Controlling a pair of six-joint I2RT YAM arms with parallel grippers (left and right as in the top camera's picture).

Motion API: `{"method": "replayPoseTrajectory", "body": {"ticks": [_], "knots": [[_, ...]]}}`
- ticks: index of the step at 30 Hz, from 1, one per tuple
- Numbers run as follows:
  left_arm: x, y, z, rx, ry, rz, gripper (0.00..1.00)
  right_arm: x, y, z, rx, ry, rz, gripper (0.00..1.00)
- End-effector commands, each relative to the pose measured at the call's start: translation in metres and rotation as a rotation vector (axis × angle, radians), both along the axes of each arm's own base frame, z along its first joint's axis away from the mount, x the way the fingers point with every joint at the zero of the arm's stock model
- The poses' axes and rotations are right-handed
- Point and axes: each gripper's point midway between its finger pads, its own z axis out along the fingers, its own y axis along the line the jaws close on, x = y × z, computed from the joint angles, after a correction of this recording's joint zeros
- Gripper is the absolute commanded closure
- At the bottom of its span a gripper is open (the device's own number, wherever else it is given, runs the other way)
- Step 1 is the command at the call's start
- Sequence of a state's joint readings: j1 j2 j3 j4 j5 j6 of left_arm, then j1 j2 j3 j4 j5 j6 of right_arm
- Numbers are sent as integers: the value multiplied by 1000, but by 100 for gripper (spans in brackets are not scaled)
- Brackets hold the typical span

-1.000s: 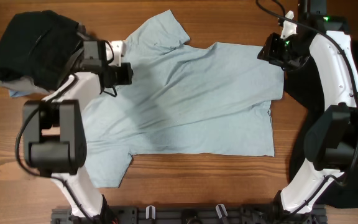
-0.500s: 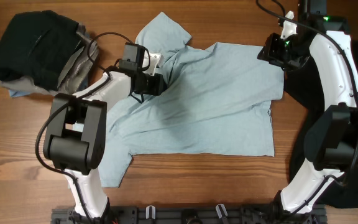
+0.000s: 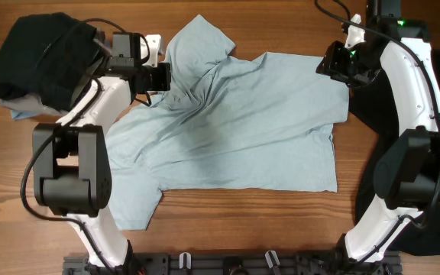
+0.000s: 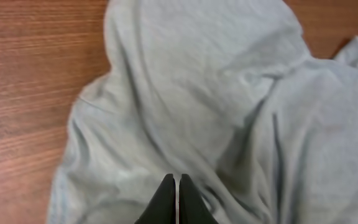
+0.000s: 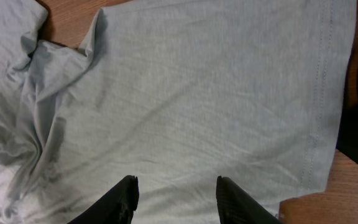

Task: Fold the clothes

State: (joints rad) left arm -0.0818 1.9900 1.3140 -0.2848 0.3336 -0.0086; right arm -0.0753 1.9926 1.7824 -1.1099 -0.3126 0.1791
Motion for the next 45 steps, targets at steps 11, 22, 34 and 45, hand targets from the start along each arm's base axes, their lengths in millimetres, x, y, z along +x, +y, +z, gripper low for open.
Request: {"method": "replayPoseTrajectory", "body": {"ticks": [11, 22, 34, 45], "knots": [[50, 49, -86, 24, -63, 188, 96, -3, 1, 6, 7, -7, -6, 55], [146, 68, -2, -120, -328, 352, 91, -14, 2, 3, 11, 44, -7, 45], [111, 64, 146, -29, -217, 243, 36, -13, -36, -16, -171, 103, -188, 36], [-28, 62, 138, 64, 245, 166, 54, -105, -33, -75, -149, 478, -32, 42]]}}
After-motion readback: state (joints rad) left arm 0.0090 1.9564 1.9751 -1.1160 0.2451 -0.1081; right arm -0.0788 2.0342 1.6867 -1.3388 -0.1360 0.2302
